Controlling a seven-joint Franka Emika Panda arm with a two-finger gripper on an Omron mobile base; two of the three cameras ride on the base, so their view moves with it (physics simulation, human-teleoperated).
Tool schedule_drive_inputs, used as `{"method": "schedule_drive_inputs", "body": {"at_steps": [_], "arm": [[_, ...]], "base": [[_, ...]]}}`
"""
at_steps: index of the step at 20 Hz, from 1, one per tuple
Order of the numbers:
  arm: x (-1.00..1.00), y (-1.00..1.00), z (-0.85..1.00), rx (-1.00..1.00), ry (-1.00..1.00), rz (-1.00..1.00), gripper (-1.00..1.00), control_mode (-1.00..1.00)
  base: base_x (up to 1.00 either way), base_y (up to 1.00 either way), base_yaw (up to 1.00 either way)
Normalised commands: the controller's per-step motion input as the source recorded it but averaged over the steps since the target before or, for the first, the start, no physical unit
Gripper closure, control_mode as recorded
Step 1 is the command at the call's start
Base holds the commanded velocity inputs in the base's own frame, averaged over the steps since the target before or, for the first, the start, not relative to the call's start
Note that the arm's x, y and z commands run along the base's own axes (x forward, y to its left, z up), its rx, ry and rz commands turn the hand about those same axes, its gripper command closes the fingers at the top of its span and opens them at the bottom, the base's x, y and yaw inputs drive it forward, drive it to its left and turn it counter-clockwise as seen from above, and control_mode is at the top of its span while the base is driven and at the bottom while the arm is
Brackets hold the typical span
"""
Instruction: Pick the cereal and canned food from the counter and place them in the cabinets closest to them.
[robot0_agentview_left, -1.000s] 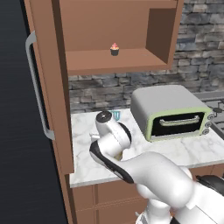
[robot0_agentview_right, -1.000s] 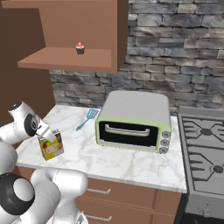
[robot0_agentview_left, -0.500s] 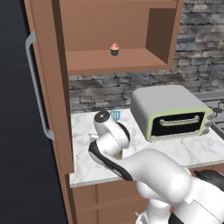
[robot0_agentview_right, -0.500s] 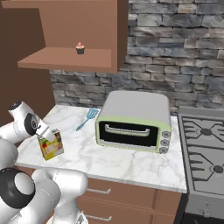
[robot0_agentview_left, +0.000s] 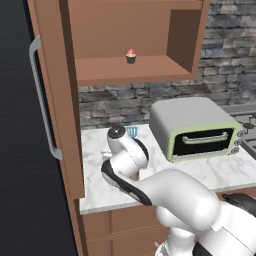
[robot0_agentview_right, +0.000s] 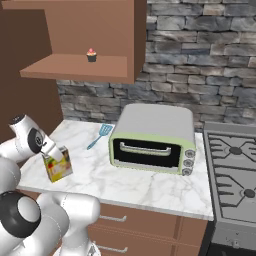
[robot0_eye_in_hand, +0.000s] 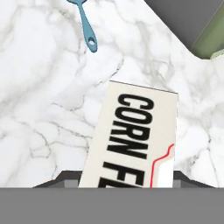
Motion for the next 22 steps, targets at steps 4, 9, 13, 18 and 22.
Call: {"method": "schedule_drive_inputs", "body": {"at_steps": [4, 9, 13, 18, 22], "arm": [[0.0, 0.0, 0.39, 0.01, 0.02, 0.0, 1.0, -1.0], [0.0, -0.04, 0.53, 0.01, 0.08, 0.0, 1.0, -1.0], [-0.09, -0.08, 0.59, 0.01, 0.07, 0.0, 1.0, -1.0], [-0.22, -0.1, 0.59, 0.0, 0.05, 0.0, 1.0, -1.0], [-0.37, -0.11, 0.59, 0.0, 0.0, 0.0, 1.0, -1.0]], "base": [[0.0, 0.0, 0.0], [0.0, 0.0, 0.0], [0.0, 0.0, 0.0], [0.0, 0.0, 0.0], [0.0, 0.0, 0.0]]}}
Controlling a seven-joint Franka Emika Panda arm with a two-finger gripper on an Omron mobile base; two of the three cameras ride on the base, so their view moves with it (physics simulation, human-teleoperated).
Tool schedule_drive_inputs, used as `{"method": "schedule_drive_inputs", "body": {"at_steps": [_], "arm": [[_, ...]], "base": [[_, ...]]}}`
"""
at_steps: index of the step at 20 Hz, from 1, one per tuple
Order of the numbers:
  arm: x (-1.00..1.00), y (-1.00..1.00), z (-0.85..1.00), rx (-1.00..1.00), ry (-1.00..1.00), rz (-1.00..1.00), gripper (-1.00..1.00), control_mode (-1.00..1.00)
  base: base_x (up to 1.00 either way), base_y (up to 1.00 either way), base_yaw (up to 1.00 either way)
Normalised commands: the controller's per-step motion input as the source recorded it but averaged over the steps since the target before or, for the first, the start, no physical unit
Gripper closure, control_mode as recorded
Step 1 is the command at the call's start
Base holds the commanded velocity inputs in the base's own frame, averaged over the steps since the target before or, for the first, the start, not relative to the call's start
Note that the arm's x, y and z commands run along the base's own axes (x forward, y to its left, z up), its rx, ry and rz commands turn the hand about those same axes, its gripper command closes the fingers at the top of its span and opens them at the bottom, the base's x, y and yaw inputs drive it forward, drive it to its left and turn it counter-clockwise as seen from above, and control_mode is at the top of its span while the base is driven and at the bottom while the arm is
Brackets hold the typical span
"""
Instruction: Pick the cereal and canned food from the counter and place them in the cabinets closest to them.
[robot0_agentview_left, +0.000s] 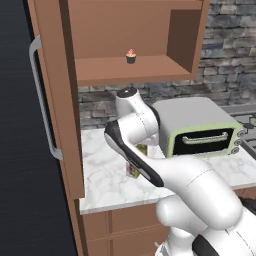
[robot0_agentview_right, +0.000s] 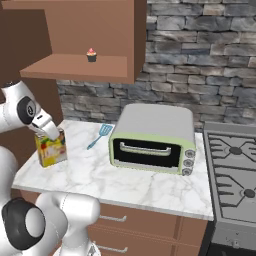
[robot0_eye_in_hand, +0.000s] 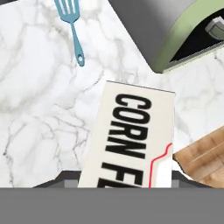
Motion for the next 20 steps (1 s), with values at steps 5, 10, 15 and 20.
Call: {"method": "schedule_drive_inputs", "body": {"at_steps": [5, 10, 15, 20], "arm": [[-0.37, -0.05, 0.74, 0.02, -0.01, 0.0, 1.0, -1.0], [-0.37, -0.06, 0.79, 0.04, -0.02, 0.01, 1.0, -1.0], [-0.35, -0.08, 0.74, 0.04, -0.02, 0.03, 1.0, -1.0], [-0.32, -0.09, 0.68, 0.02, 0.0, 0.06, 1.0, -1.0]], "base": [[0.0, 0.0, 0.0], [0.0, 0.0, 0.0], [0.0, 0.0, 0.0], [0.0, 0.0, 0.0]]}}
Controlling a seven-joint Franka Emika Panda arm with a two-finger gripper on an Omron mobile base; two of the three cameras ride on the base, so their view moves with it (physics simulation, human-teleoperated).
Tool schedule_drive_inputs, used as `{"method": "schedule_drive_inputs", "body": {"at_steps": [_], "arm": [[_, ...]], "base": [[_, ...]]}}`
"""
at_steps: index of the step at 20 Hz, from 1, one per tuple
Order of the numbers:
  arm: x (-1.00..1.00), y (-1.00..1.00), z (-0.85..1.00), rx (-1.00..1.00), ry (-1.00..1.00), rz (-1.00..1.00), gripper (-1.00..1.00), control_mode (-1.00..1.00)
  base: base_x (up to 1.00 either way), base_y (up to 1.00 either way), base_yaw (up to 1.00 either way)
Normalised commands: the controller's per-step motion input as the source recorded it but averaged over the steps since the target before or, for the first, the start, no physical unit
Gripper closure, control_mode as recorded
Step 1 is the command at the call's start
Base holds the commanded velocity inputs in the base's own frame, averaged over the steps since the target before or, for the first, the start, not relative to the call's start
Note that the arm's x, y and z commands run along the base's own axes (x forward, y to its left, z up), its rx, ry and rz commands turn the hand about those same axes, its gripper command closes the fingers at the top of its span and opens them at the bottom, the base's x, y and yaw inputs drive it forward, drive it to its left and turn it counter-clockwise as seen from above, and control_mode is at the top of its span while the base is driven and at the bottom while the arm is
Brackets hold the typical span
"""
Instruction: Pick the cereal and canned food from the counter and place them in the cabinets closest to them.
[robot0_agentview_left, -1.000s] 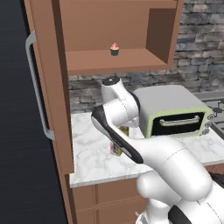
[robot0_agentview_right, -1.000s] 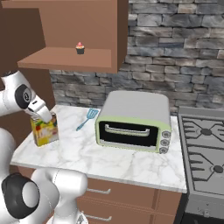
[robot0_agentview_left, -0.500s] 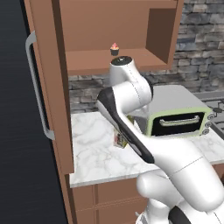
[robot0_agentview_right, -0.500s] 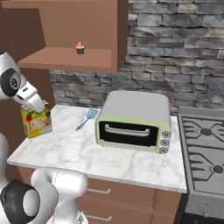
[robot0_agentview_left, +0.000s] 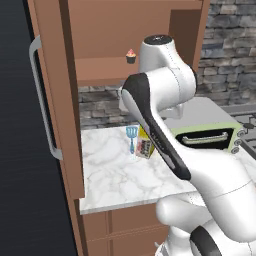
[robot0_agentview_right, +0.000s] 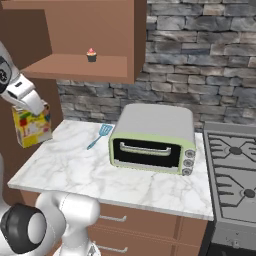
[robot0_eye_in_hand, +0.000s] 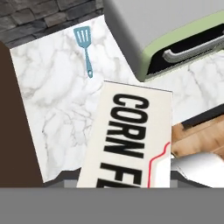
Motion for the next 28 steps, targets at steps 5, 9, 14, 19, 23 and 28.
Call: {"method": "schedule_drive_inputs", "body": {"at_steps": [5, 9, 14, 19, 23, 28], "arm": [[-0.27, -0.11, 0.58, 0.01, -0.02, 0.11, 1.0, -1.0], [-0.21, -0.09, 0.43, 0.0, -0.01, 0.19, 1.0, -1.0], [-0.14, -0.15, 0.2, 0.03, -0.04, 0.25, 1.0, -1.0], [-0.15, 0.0, -0.03, -0.02, -0.08, 0.03, 1.0, -1.0], [-0.46, -0.05, -0.42, -0.13, -0.03, 0.14, 1.0, -1.0], [0.01, 0.0, 0.06, -0.03, -0.1, 0.16, 1.0, -1.0]], "base": [[0.0, 0.0, 0.0], [0.0, 0.0, 0.0], [0.0, 0.0, 0.0], [0.0, 0.0, 0.0], [0.0, 0.0, 0.0], [0.0, 0.0, 0.0]]}}
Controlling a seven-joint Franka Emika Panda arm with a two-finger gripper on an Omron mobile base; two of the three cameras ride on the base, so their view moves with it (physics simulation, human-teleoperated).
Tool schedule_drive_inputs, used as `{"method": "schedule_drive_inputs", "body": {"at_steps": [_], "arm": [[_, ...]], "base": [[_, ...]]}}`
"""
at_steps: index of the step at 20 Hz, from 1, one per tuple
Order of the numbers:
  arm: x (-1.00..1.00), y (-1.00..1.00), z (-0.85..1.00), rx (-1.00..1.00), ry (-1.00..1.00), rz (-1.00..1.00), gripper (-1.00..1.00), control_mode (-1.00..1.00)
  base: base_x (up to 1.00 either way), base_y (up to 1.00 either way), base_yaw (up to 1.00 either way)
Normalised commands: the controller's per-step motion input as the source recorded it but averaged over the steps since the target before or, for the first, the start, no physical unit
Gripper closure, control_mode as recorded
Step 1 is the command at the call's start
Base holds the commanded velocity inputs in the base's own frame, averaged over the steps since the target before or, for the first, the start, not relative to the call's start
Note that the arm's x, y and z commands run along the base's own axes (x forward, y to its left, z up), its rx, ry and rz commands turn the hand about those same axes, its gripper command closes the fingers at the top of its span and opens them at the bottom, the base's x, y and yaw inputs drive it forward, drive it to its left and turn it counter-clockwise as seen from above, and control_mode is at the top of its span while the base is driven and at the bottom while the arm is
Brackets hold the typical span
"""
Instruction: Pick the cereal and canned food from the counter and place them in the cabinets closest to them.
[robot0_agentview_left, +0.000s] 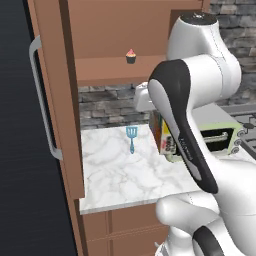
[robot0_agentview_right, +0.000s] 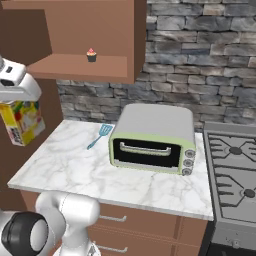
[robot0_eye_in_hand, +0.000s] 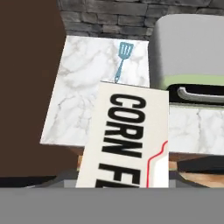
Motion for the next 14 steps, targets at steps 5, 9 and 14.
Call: {"method": "schedule_drive_inputs", "body": {"at_steps": [5, 9, 14], "arm": [[0.25, -0.01, 0.58, 0.07, -0.2, 0.15, 1.0, -1.0], [0.27, 0.0, 0.7, 0.09, -0.19, 0.14, 1.0, -1.0], [0.3, 0.0, 0.53, 0.06, -0.13, 0.14, 1.0, -1.0]], "base": [[0.0, 0.0, 0.0], [0.0, 0.0, 0.0], [0.0, 0.0, 0.0]]}}
